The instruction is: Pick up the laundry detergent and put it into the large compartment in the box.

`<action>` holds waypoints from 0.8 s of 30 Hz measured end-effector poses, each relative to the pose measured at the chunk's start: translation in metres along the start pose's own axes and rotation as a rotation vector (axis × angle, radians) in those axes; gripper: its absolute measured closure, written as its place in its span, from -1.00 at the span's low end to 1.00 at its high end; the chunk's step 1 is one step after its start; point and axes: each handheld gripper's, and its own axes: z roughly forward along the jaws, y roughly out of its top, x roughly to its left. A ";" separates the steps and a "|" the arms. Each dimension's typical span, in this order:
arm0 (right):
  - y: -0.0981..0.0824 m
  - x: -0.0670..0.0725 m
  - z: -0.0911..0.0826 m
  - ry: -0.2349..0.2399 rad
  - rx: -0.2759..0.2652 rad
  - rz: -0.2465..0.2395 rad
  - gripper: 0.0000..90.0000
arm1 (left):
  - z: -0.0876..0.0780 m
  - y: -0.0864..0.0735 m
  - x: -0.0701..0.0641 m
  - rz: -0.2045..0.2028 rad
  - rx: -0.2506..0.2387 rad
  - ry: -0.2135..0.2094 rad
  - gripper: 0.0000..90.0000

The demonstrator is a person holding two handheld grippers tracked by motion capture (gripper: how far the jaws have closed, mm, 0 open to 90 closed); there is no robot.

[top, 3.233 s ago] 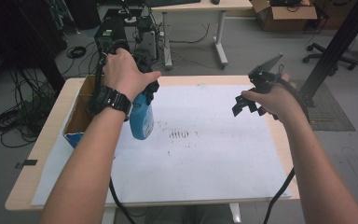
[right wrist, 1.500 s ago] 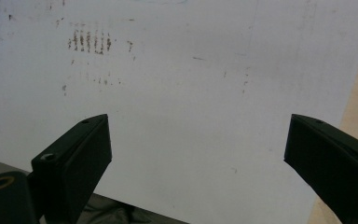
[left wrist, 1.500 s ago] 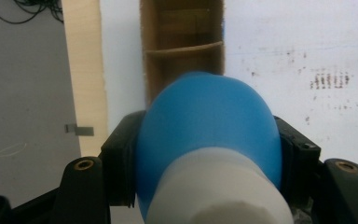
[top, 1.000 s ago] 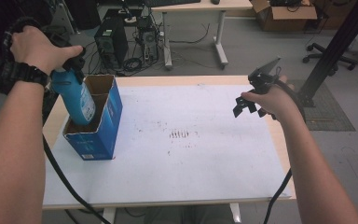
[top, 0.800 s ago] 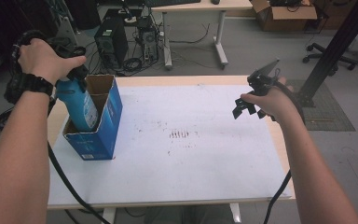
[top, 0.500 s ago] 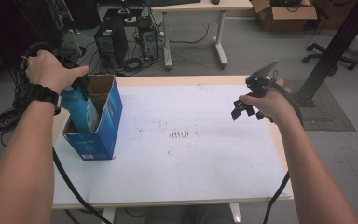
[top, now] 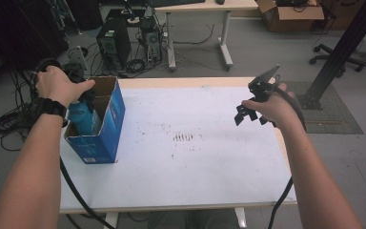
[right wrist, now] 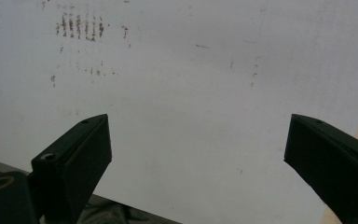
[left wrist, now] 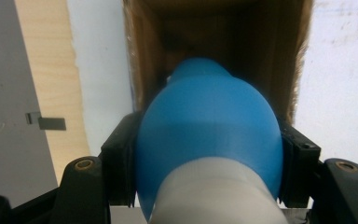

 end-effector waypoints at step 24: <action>0.000 0.000 0.007 -0.006 0.011 -0.002 -0.83 | 0.038 0.002 -0.003 0.010 0.040 -0.003 -0.17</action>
